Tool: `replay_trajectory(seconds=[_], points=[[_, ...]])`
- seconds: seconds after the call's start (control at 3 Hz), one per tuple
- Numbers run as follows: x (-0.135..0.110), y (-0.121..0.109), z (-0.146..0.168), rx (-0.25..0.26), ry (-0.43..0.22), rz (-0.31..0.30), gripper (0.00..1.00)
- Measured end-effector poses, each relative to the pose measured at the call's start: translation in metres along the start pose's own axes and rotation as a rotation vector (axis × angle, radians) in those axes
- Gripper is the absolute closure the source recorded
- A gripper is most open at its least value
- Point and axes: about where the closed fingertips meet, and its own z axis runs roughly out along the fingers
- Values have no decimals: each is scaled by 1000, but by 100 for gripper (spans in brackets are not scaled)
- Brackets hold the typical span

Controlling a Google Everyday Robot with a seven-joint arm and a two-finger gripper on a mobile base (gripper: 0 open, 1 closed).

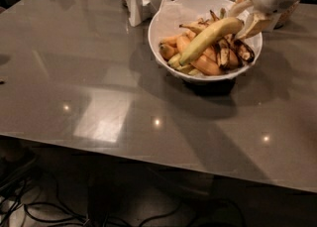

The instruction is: Pick banana from white bowl

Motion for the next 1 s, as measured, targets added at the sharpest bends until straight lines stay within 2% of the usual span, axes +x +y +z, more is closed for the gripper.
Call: replay_trajectory(seconds=[0.33,1.0], points=[[-3,-5,-2,5,-6,2,50],[-26,-13,0,15,-90,23,49]])
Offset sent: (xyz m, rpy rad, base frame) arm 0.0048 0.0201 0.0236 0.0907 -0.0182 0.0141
